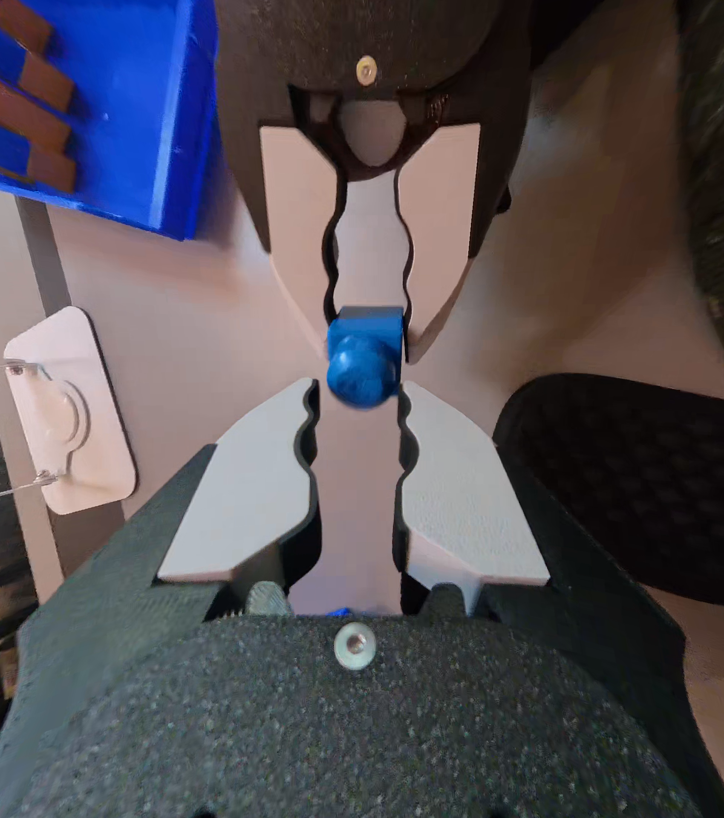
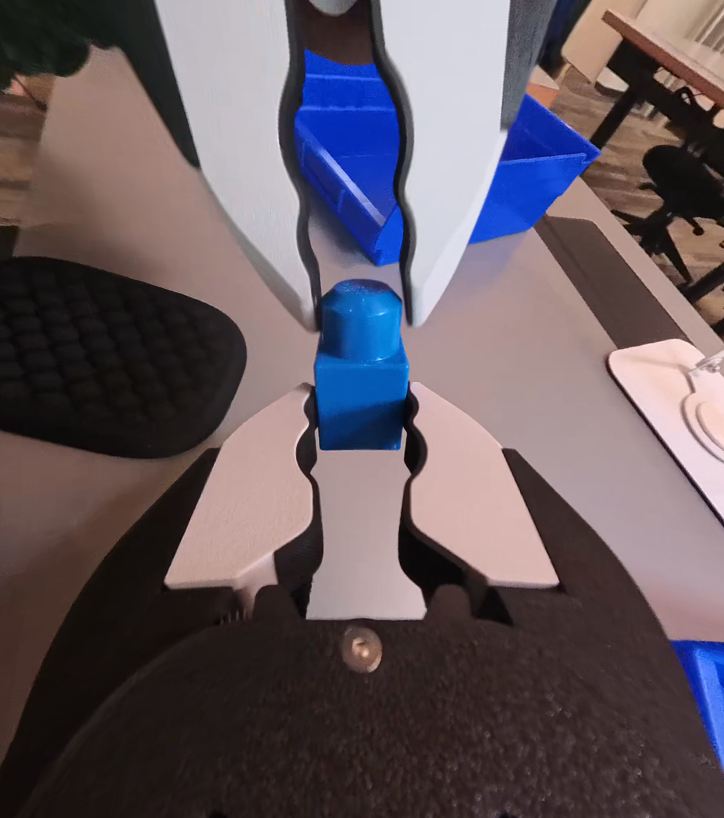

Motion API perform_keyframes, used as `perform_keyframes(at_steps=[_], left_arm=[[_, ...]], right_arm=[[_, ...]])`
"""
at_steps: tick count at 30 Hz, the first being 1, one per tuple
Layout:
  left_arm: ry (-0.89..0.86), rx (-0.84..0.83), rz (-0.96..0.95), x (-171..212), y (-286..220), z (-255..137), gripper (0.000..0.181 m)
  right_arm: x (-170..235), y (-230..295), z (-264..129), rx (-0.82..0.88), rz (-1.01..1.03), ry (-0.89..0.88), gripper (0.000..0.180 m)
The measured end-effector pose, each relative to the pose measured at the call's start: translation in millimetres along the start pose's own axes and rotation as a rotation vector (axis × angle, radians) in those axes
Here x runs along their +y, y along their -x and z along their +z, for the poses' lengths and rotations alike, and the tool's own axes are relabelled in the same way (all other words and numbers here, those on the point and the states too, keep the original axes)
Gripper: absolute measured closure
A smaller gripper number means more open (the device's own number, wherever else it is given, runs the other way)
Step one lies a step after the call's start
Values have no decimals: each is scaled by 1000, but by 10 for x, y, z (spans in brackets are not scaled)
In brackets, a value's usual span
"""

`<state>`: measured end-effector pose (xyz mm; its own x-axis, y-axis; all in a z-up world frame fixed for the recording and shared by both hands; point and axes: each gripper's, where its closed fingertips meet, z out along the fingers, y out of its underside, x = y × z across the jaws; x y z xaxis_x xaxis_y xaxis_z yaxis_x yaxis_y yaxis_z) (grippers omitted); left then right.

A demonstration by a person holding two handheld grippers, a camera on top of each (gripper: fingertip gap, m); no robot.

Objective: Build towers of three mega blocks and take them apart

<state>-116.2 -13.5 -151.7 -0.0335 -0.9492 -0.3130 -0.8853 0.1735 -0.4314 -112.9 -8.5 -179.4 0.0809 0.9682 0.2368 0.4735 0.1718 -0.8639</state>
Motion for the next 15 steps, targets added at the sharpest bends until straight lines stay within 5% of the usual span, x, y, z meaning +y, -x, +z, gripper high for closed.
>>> perform_keyframes(at_steps=[5,9,15], left_arm=[[-64,-170,-217,561,574,-534,139],[115,-361,-502,1812,1106,-1022,136],[363,-354,-960,3521,1173,-1132,130]], right_arm=[[-2,-156,-289,-16,65,-87,143],[141,-323,-478,2,162,-115,143],[203,-395,-532,-1,226,-147,143]])
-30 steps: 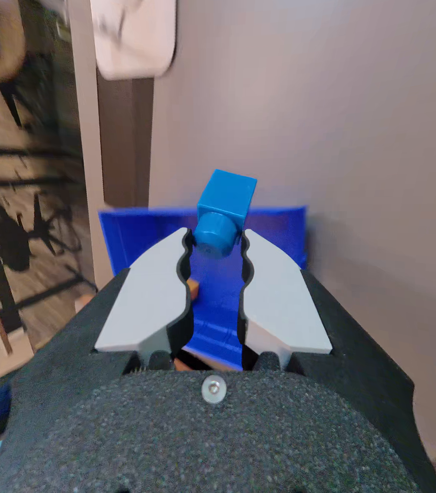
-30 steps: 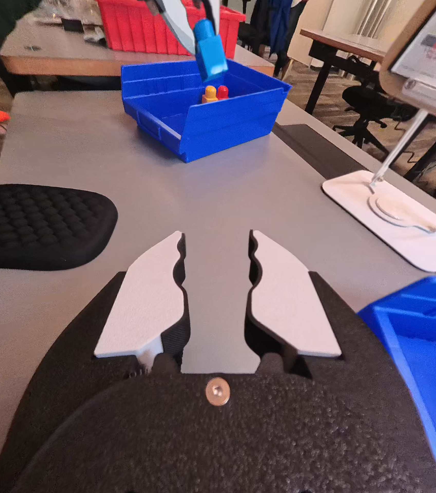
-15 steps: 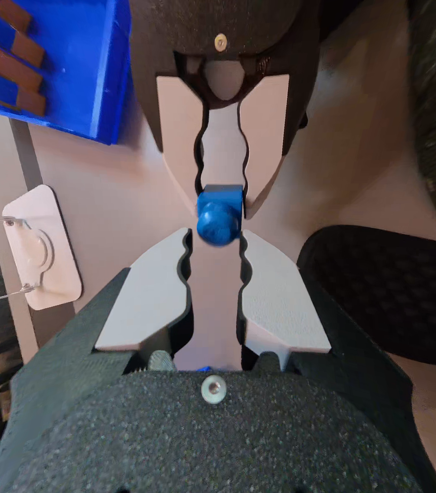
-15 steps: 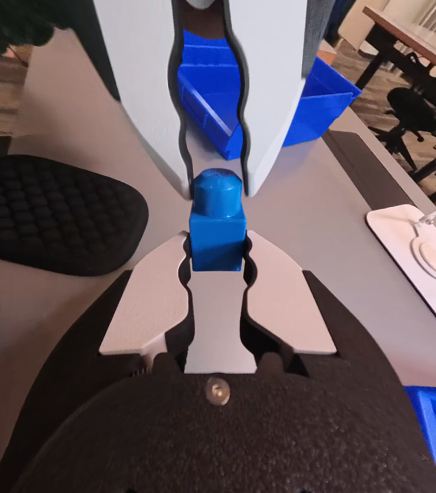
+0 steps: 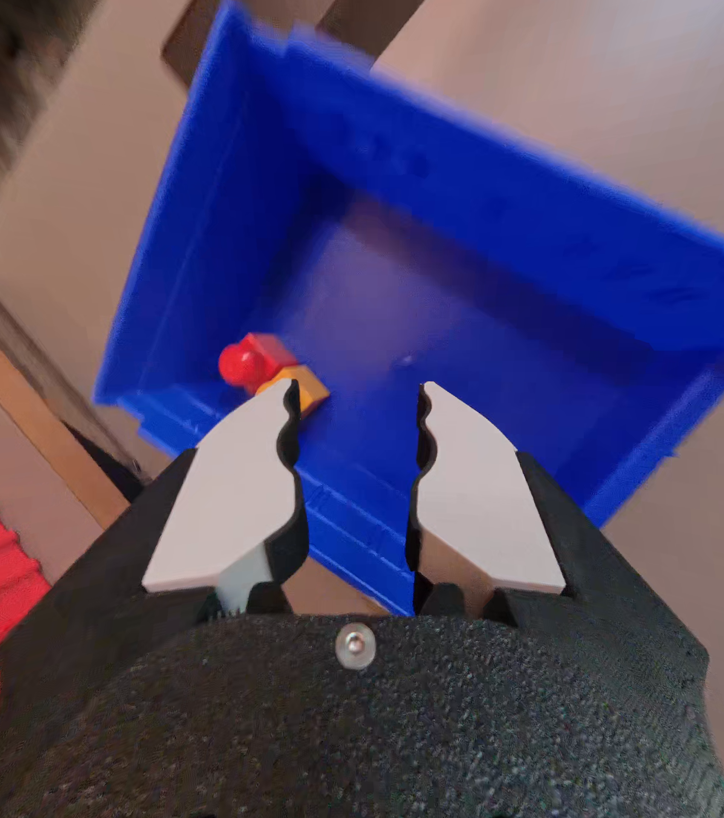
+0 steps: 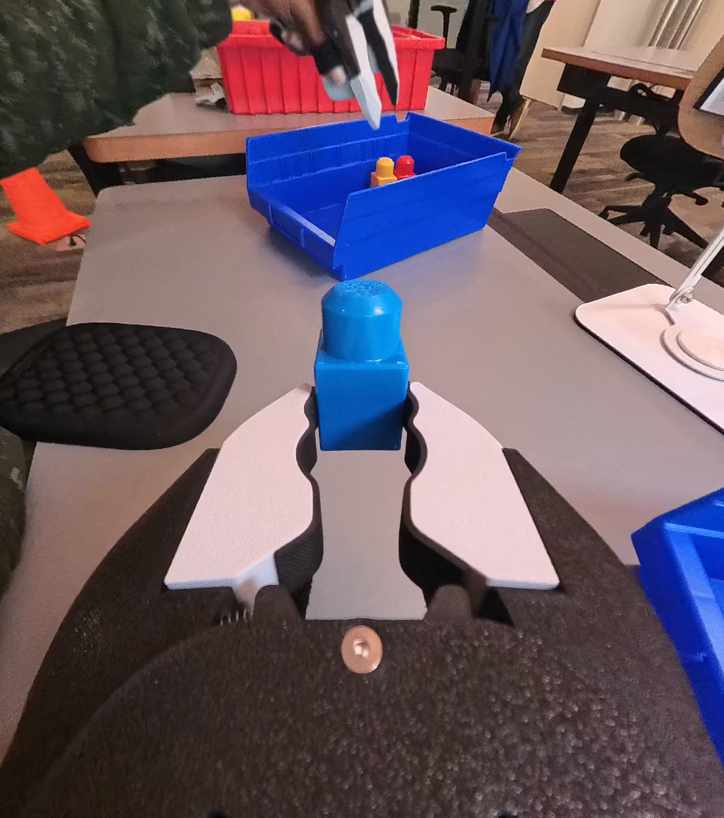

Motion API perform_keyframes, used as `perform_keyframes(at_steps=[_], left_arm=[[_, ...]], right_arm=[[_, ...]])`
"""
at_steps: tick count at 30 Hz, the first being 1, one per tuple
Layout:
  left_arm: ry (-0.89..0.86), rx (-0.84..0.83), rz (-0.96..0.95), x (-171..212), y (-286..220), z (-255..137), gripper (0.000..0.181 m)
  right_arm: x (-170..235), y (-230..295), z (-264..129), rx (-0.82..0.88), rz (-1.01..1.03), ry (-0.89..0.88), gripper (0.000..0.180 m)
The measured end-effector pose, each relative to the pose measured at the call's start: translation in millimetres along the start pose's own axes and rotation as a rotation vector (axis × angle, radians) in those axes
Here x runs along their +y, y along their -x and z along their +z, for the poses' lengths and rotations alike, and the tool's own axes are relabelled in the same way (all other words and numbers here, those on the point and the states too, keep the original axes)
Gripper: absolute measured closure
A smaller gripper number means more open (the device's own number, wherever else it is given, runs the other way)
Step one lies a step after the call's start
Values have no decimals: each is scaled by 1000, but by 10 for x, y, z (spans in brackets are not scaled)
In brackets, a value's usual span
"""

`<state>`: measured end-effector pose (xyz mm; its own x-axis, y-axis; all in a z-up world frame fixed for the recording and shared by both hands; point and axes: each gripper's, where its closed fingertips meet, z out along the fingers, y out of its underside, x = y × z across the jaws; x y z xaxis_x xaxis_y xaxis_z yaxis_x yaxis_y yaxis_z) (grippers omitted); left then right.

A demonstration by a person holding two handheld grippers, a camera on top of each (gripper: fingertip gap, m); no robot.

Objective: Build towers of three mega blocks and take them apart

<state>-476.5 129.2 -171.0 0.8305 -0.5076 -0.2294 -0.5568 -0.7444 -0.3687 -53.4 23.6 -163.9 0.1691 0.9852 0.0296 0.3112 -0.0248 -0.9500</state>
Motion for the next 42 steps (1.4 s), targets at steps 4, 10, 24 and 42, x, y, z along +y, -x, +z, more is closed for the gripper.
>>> perform_keyframes(at_steps=[4,10,24,42], left_arm=[[137,-8,-101,264,247,345,128],[298,-43,-121,424,424,641,125],[147,-41,-16,-36,219,276,181],[539,-26,84,866,17,874,141]], right_arm=[[62,3,41,-9,5,17,143],[133,-12,58,-23,31,28,143],[161,-49,46,-16,30,29,143],[192,71,101,-46,10,51,143]])
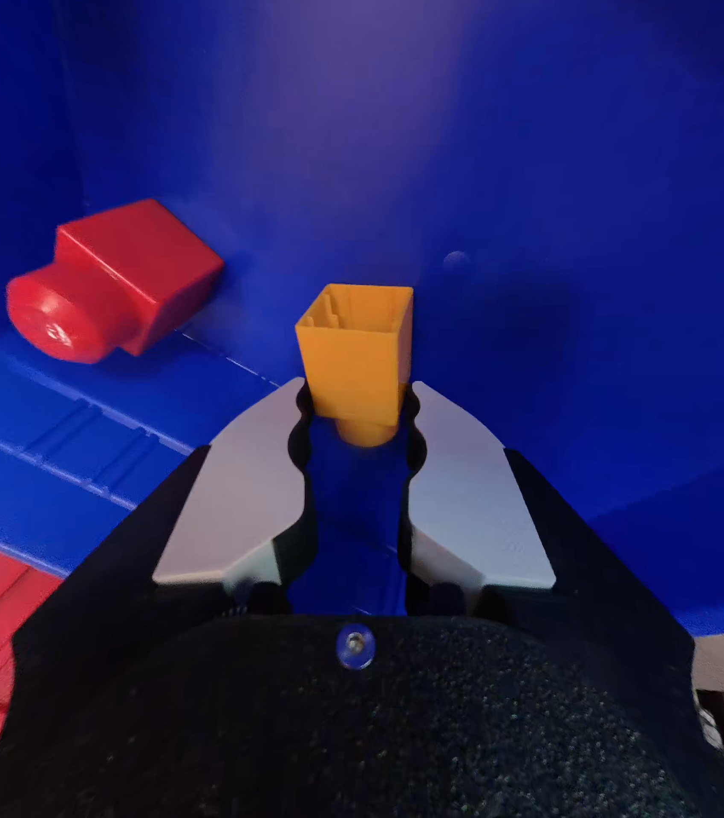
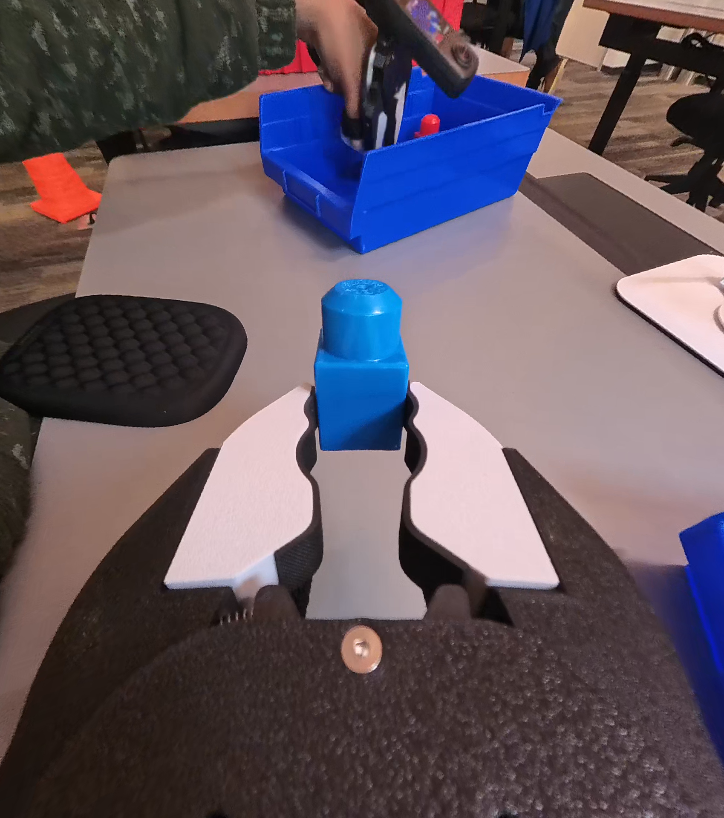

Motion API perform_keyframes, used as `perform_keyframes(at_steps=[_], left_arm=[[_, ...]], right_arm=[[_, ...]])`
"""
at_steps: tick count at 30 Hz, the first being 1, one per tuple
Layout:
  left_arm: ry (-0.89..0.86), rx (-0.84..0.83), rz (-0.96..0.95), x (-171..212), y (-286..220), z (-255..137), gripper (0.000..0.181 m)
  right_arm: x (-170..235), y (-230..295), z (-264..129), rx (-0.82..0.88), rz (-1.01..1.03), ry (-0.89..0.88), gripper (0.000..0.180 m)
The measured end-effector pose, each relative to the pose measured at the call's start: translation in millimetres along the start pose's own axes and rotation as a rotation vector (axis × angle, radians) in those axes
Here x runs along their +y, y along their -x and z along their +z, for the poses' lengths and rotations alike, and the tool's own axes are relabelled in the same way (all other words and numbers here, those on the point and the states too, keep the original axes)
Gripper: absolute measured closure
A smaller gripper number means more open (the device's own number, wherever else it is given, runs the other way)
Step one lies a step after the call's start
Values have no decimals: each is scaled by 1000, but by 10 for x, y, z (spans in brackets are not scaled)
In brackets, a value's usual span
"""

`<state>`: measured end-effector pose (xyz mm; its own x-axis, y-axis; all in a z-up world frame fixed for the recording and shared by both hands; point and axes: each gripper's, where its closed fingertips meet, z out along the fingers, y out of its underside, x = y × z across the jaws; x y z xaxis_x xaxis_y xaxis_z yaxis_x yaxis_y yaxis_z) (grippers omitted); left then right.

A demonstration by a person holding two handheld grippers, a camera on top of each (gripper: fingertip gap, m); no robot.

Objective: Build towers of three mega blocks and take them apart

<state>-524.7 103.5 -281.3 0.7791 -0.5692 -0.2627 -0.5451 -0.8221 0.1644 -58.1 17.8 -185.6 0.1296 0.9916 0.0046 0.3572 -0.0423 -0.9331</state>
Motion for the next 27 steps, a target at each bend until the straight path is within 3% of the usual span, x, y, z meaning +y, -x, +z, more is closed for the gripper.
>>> perform_keyframes(at_steps=[3,7,12,19,27], left_arm=[[-169,-19,1,-219,-31,-273,142],[-403,-178,106,-464,-208,-1111,142],[-590,-234,383,-781,-1295,-1958,142],[-623,-106,751,-1149,-2992,-1979,142],[-701,40,870,-1314,-3536,-2041,142]], right_arm=[[32,-27,7,18,-11,17,143],[102,-139,29,99,-42,71,143],[38,-216,47,224,-148,107,143],[-117,-17,128,254,-309,75,143],[335,33,276,162,-309,283,143]])
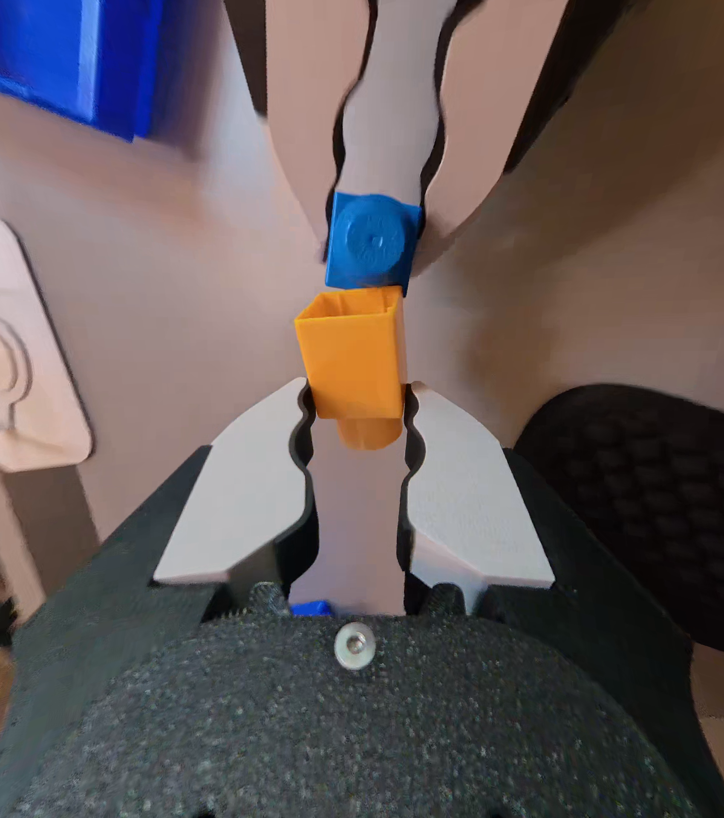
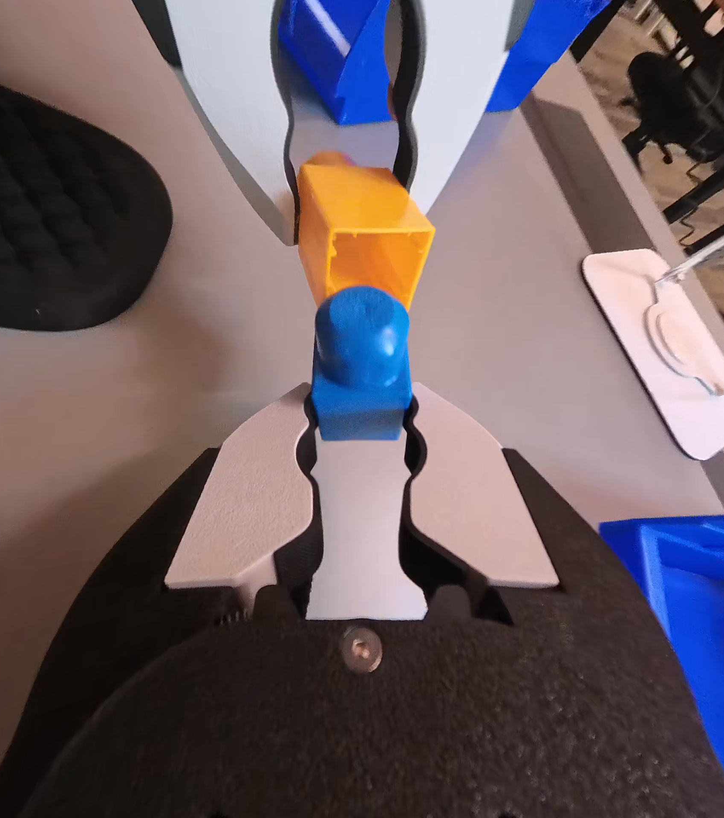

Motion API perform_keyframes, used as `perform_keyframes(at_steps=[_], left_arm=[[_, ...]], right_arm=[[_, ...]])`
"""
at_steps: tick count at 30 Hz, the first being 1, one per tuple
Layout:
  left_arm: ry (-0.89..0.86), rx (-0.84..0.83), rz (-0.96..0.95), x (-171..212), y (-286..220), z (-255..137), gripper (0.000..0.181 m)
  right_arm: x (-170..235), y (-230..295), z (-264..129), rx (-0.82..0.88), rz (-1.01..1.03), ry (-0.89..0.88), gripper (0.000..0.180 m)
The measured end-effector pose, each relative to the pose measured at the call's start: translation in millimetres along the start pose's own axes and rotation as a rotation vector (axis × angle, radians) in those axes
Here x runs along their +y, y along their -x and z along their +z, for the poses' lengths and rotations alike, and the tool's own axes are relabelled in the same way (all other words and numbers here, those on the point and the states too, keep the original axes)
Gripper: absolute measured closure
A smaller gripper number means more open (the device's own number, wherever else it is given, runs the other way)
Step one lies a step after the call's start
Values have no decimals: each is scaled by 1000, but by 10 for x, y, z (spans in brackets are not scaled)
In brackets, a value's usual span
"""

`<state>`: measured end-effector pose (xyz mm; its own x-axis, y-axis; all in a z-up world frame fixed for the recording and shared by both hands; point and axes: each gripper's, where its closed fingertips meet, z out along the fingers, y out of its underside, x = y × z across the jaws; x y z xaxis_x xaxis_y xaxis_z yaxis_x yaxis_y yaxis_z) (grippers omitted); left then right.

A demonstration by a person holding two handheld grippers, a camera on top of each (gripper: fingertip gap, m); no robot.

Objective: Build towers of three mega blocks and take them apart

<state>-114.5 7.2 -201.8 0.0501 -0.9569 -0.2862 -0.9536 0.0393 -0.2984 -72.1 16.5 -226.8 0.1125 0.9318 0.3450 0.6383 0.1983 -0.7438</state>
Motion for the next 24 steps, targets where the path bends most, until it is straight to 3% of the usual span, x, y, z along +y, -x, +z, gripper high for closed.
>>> perform_keyframes(at_steps=[5,13,24], left_arm=[[-222,97,-51,-246,-101,-117,144],[-231,150,-34,-228,-241,-59,144],[-439,248,-101,-563,-315,-53,144]], right_arm=[[4,117,24,-74,19,0,143],[59,255,56,-159,40,50,143],[43,459,69,-285,101,32,143]])
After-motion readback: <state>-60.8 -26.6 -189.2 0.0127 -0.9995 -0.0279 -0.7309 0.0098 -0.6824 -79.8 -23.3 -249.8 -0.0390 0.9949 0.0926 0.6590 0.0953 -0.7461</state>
